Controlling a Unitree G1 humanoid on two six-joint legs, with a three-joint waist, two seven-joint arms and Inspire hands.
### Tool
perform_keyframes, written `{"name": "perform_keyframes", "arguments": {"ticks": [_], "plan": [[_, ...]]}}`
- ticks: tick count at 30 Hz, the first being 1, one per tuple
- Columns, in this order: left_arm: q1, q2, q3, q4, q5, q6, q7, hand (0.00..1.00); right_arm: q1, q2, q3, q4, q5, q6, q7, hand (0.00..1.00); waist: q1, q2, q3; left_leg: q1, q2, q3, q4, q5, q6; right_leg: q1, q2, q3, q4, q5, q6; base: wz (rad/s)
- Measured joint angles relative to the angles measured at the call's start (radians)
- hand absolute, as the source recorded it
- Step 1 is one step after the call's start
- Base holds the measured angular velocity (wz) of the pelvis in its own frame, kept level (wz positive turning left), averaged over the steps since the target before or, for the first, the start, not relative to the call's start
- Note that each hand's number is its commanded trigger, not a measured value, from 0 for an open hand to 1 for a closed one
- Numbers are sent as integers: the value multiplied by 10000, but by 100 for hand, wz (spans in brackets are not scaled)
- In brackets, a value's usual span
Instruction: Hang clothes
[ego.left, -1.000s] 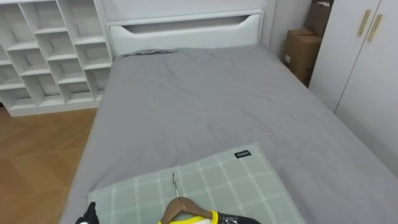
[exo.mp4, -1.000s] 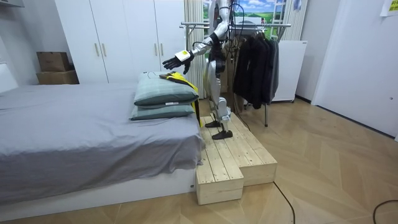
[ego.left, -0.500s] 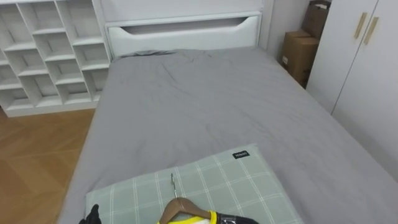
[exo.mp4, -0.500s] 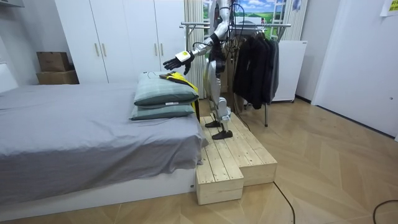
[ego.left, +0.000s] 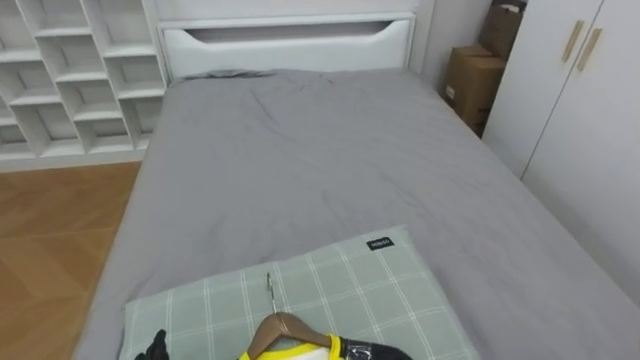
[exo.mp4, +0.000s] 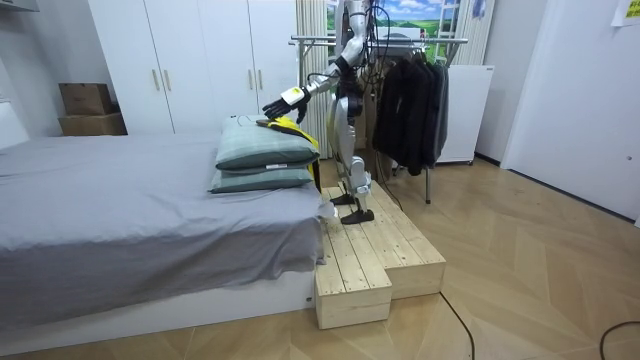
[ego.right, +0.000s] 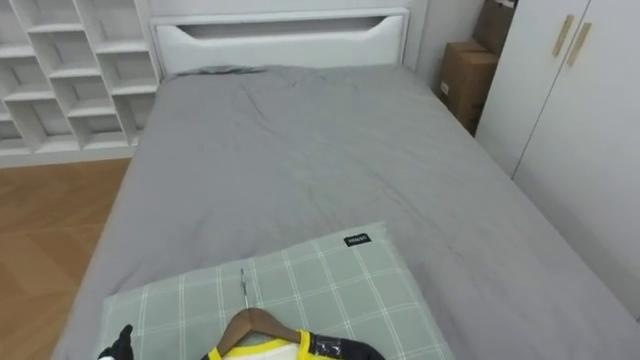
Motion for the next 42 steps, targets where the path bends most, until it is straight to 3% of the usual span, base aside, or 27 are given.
{"name": "perform_keyframes", "arguments": {"ticks": [5, 15, 18, 24, 27, 32, 36, 42], "plan": [[-620, -130, -329, -125, -34, -18, 1, 0, -103, 124, 198, 6, -1, 1, -227, 0, -23, 65, 13, -75, 2, 8, 3, 1, 1, -76, 0, 2, 13, 0, 0, 0], [-1078, -328, -684, -141, -288, -48, 31, 0, -484, 131, 493, 50, 412, 10, -399, 0, -168, 112, 55, -569, -6, -38, 157, 8, 7, -550, -25, -17, 115, 2, -3, 1], [-1208, -420, -929, 338, -287, -30, 73, 0, -678, 137, 685, 39, 494, 3, -407, 0, -267, 135, 64, -841, -14, -31, 234, 9, 8, -807, -31, -13, 159, 4, -3, 0], [-1820, -427, -1046, 363, -307, -58, 41, 0, -972, 142, 708, 156, 995, -75, -398, 0, -298, 129, 78, -1372, 7, -42, 390, 49, 28, -1306, -36, -33, 177, 106, -33, 0], [-2311, -421, -1068, 807, -639, -202, 63, 0, -1069, 123, 816, 279, 1139, -83, -394, 0, -325, 149, 152, -1392, 6, -15, 386, 56, 32, -1335, -38, -27, 180, 122, -25, -2], [-2860, -376, -1061, 1732, -1407, -545, 28, 0, -1216, 98, 1080, 273, 1440, -203, -405, 0, -317, 166, 177, -1752, 18, 0, 454, 94, 46, -1682, -36, -39, 197, 182, -39, -1], [-2931, -366, -1062, 2117, -1403, -701, -182, 0, -1217, 87, 1088, 344, 1507, -449, -503, 0, -336, 172, 187, -1927, 30, -33, 503, 97, 44, -1801, -34, -88, 195, 189, -47, 5], [-3575, -353, -1060, 2615, -1406, -869, -533, 0, -1445, 16, 1483, 565, 1926, -598, -559, 0, -290, 205, 215, -2258, 43, -175, 676, 100, 42, -1973, -50, -273, 180, 237, -70, 8]]}}
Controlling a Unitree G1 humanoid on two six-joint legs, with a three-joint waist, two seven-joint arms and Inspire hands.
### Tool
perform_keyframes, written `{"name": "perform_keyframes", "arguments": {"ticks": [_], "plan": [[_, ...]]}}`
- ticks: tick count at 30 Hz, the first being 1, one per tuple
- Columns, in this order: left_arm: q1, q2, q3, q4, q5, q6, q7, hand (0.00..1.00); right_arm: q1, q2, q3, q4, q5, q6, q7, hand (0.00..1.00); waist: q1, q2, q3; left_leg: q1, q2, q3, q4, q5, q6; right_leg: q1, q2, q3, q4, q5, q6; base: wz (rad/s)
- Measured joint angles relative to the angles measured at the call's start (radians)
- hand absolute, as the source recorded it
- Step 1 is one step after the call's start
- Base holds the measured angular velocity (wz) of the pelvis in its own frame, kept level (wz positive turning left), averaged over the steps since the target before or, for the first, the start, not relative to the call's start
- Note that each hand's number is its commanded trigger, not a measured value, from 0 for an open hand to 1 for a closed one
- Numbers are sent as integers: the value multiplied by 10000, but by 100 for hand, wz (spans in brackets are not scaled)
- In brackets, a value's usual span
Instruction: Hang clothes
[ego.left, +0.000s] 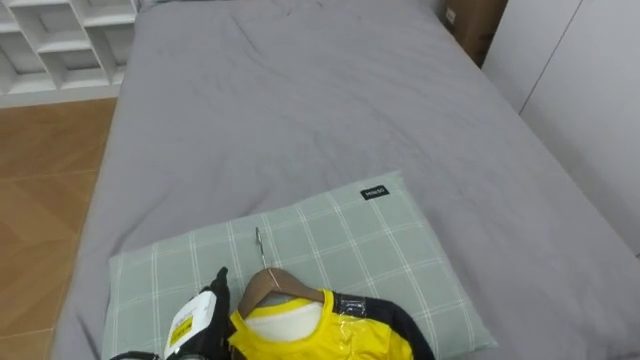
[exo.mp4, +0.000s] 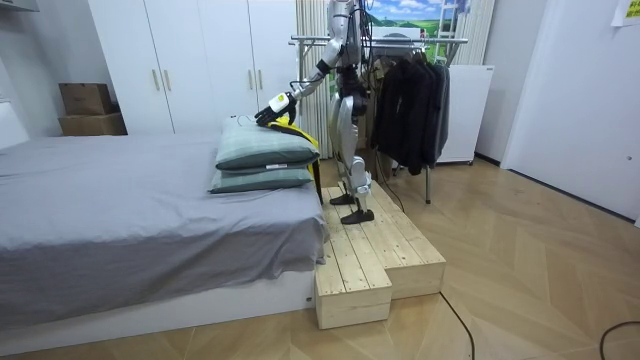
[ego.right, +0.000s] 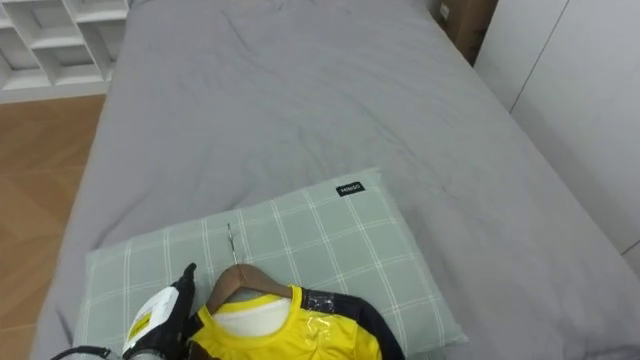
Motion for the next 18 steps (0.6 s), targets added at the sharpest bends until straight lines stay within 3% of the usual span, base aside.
{"name": "perform_keyframes", "arguments": {"ticks": [4, 18], "plan": [[-290, 10, -1, 319, -2, -234, -224, 0, -178, -64, 112, 211, 9, -178, -10, 0, 3, 68, 64, -66, -2, -18, 16, 4, 2, -52, 2, -16, -1, 12, 0, 0], [-498, 171, 28, 338, -386, -240, -786, 0, -473, -145, 385, 201, 148, -269, 58, 0, 40, 80, 62, -533, 28, 34, 77, 60, 0, -589, 9, 9, 145, 70, -13, 0]]}}
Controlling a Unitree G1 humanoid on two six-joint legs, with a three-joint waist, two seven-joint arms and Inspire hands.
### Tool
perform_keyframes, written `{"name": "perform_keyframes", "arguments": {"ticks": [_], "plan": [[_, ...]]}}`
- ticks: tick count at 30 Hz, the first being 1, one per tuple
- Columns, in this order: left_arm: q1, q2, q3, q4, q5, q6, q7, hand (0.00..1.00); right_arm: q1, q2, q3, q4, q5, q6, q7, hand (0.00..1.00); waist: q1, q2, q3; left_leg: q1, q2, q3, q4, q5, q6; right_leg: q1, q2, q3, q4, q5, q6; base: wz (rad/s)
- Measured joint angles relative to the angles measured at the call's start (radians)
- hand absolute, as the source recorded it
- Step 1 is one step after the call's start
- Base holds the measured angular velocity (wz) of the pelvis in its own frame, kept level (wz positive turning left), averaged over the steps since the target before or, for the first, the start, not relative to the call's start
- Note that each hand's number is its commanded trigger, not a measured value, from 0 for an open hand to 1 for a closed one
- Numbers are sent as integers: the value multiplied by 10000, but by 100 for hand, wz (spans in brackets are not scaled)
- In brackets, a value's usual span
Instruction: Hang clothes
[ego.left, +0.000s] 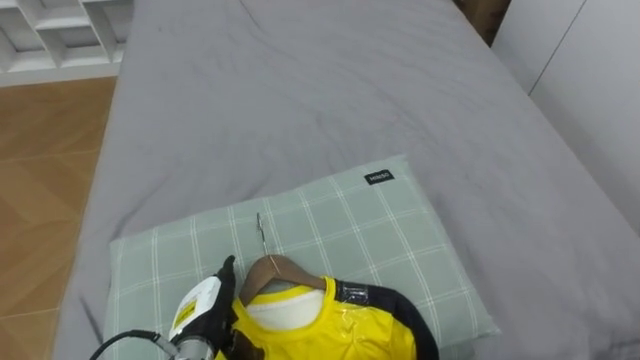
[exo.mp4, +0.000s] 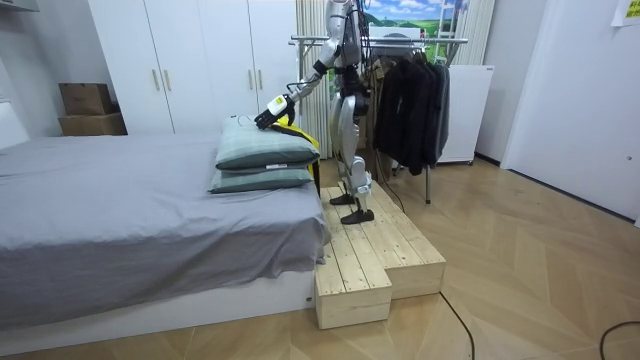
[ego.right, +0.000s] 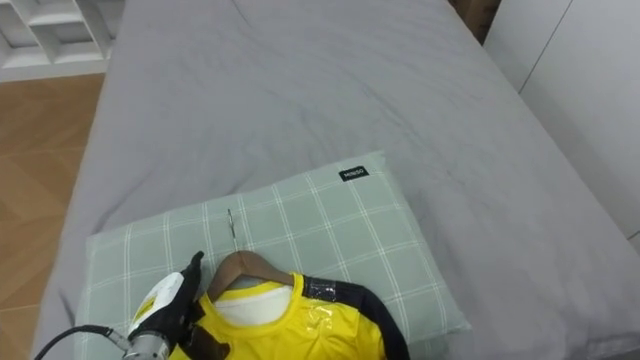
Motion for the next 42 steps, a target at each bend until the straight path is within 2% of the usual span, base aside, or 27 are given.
{"name": "perform_keyframes", "arguments": {"ticks": [7, 11, 13, 17, 19, 23, 29, 35, 42], "plan": [[-76, 15, -5, 32, -409, 25, -320, 0, -16, -86, 92, -23, 302, 0, 111, 0, 1, 50, 5, -77, 6, 3, 82, 2, -3, -47, -4, -6, 31, 0, 0, 0], [-480, 21, -13, 596, -465, 5, -389, 0, -73, -167, 393, -25, 691, 0, 123, 0, 20, 98, 21, -130, 28, 10, 146, 4, -1, -149, -11, 1, 174, 2, -4, 0], [-650, 33, -5, 1004, -849, 5, -396, 0, -92, -161, 398, -20, 772, 0, 119, 0, 9, 93, 26, -132, 73, 11, 146, 25, -8, -151, -11, 1, 181, 2, -4, 0], [-679, 68, -3, 1251, -1382, 5, -409, 0, -120, -159, 399, -15, 1034, -1, 123, 0, 9, 42, 71, -190, 67, 26, 167, 68, -31, -298, -6, 14, 365, 1, -4, 0], [-717, 77, -5, 1326, -1384, 5, -412, 0, -198, -153, 400, -15, 1122, -3, 122, 0, -1, 32, 81, -350, 68, 37, 283, 71, -32, -427, -2, 29, 416, 2, -4, 0], [-910, 79, -10, 1458, -1399, 5, -413, 0, -369, -150, 482, -11, 1412, -5, 113, 0, 0, 8, 159, -544, 65, 100, 416, 81, -34, -682, 2, 95, 589, 2, -7, -4], [-1114, 103, -38, 1520, -1572, 5, -487, 0, -588, -151, 758, -7, 1546, -10, 121, 0, -27, -25, 199, -877, 66, 139, 680, 81, -33, -972, 17, 243, 751, 22, -50, -1], [-1356, 296, -247, 1555, -1568, 55, -868, 0, -817, -149, 784, -27, 1516, -2, 121, 0, -42, -34, 205, -1213, 62, 142, 908, 81, -32, -1301, -1, 278, 983, 11, -57, -1], [-1386, 315, -247, 1559, -1568, 163, -1100, 0, -995, -148, 785, -61, 1518, -2, 278, 0, -43, -54, 217, -1224, 68, 189, 951, 81, -32, -1372, 6, 351, 1086, -30, -71, 0]]}}
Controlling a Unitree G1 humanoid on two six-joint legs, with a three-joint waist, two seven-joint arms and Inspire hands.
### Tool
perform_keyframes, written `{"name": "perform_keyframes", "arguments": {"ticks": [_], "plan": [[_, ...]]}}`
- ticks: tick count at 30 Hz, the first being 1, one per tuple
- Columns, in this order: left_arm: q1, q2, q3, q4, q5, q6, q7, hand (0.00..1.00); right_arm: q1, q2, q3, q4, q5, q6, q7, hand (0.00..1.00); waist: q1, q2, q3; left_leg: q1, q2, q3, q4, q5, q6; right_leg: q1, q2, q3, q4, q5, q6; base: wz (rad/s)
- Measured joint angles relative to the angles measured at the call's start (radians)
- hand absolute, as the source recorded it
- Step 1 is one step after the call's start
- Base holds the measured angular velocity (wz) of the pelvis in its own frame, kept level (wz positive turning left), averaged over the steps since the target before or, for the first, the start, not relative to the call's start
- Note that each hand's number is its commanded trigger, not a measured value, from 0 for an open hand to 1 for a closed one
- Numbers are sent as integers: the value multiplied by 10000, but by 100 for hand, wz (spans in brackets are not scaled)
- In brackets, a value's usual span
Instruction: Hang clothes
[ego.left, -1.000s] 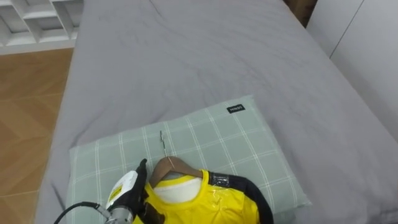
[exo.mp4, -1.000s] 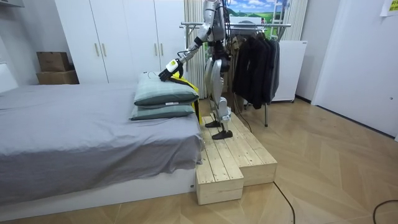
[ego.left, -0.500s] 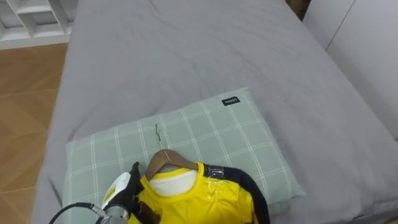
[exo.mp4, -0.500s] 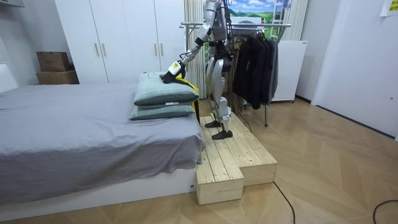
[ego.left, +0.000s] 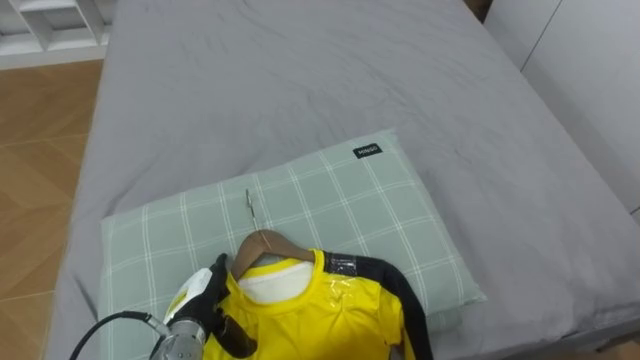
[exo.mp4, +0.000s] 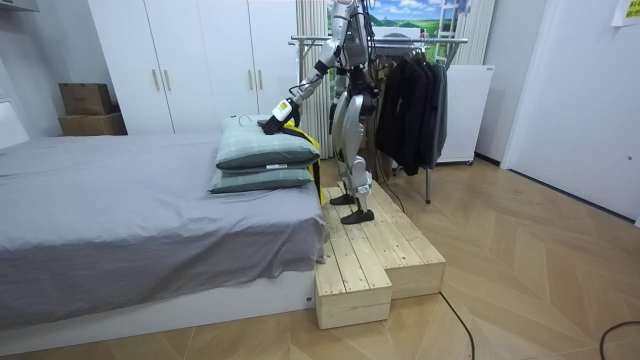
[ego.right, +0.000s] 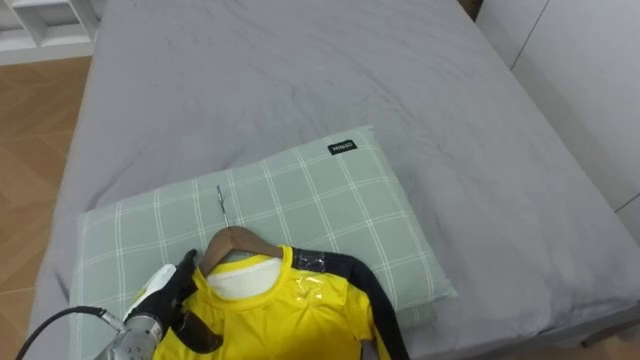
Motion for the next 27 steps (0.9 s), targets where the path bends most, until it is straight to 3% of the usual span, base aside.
{"name": "perform_keyframes", "arguments": {"ticks": [11, 27], "plan": [[-153, 58, -14, -10, 11, 257, -369, 0, 0, -2, 7, -15, 6, 1, 61, 0, -5, 1, -12, 7, -1, 40, -3, 0, 0, -11, -4, 32, 3, 1, -1, 0], [-185, 76, -189, 250, 95, 360, -425, 0, -11, -28, 22, -14, 4, 6, 151, 0, -10, 44, -33, 78, 25, 107, 16, 0, 0, 4, 5, 15, 112, 12, -16, 0]]}}
